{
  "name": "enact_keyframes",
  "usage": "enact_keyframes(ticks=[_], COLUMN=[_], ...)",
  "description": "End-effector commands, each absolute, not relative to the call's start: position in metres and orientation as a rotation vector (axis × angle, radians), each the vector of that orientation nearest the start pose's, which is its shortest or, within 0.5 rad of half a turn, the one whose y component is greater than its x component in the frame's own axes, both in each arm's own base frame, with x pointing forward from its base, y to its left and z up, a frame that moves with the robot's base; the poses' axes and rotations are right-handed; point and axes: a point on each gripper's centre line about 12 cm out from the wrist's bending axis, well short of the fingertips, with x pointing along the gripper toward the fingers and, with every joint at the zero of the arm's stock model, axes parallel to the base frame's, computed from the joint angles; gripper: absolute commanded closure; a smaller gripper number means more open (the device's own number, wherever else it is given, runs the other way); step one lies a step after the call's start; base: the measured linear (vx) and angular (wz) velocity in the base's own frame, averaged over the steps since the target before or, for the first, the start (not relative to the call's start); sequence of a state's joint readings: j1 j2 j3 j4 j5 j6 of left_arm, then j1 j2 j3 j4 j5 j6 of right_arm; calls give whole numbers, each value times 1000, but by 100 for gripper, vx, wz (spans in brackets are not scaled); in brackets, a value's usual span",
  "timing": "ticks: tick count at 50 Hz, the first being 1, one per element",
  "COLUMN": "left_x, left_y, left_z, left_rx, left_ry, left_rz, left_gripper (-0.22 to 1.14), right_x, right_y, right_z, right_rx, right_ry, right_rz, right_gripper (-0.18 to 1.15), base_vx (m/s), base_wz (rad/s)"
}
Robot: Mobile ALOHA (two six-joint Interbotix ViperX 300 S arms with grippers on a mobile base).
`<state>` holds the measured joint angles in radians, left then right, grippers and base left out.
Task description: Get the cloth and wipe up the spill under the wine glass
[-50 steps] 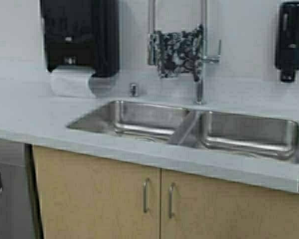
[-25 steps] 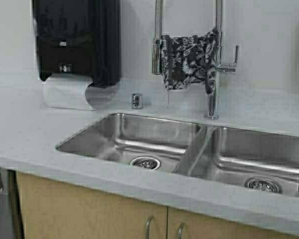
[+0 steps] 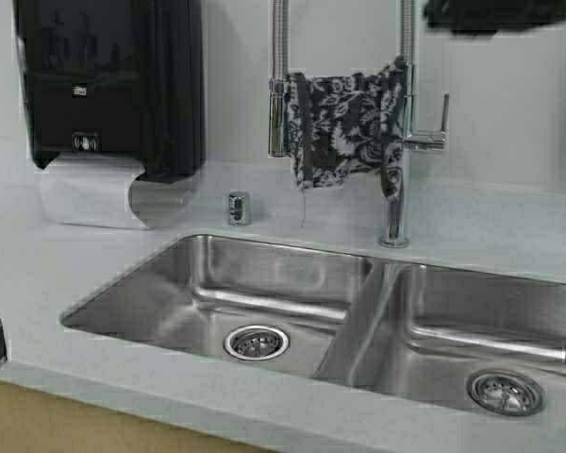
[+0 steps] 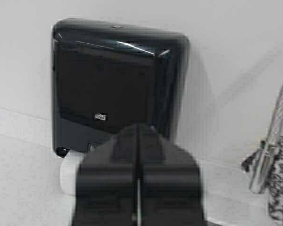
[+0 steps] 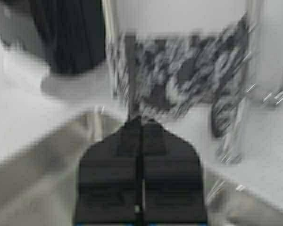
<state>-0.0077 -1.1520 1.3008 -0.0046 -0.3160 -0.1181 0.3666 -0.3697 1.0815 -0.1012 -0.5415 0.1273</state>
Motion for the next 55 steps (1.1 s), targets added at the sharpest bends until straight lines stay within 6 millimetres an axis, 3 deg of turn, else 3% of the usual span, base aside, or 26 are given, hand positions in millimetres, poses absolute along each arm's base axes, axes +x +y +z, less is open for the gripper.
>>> enact_keyframes(ticks=[1, 8, 17, 36, 55], left_x=[164, 163, 157, 156, 155], left_y=[-1, -1, -1, -1, -1], left_z=[286, 288, 291, 291, 291], left_rx=[-129, -134, -135, -135, -134], left_ry=[-188, -196, -225, -228, -232], left_rz=[-19, -19, -21, -22, -22], left_gripper=[89, 89, 89, 89, 89], right_x=[279, 290, 303, 330, 357], right_y=[131, 147, 157, 172, 179], right_z=[191, 163, 138, 125, 104], right_rx=[3, 2, 2, 6, 19], right_ry=[220, 267, 296, 290, 317], right_rz=[469, 500, 510, 515, 479], right_gripper=[90, 85, 59, -3, -4], base_vx=[15, 15, 13, 11, 8], base_wz=[6, 3, 2, 3, 5])
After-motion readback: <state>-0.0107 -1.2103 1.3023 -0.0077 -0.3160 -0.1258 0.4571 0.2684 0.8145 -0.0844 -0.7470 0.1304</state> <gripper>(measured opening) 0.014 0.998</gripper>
